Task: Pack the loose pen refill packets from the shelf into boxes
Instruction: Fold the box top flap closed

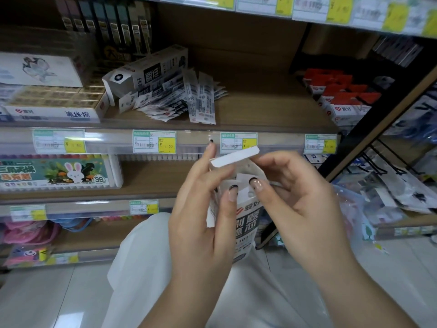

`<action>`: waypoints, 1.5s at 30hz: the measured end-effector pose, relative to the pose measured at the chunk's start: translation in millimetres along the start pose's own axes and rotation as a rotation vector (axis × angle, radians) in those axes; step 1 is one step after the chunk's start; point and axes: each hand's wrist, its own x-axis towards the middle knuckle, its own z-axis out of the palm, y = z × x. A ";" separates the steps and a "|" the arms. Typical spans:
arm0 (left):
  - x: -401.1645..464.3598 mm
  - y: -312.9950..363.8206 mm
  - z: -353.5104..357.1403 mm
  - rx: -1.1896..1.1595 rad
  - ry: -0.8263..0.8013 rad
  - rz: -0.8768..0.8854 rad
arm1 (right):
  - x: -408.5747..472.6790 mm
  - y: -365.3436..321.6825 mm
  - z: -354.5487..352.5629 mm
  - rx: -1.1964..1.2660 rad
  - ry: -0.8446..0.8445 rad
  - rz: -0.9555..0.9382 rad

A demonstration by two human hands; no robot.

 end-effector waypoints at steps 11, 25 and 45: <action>10.1 -7.0 -3.7 -0.163 -0.029 -0.225 | -5.3 11.1 9.2 0.078 -0.021 -0.054; 23.4 0.2 -8.4 -0.309 -0.165 -0.492 | -0.7 13.3 10.8 0.180 -0.010 0.101; 18.5 6.3 -8.7 -0.261 -0.313 -0.443 | 0.7 13.3 5.6 0.100 -0.012 0.088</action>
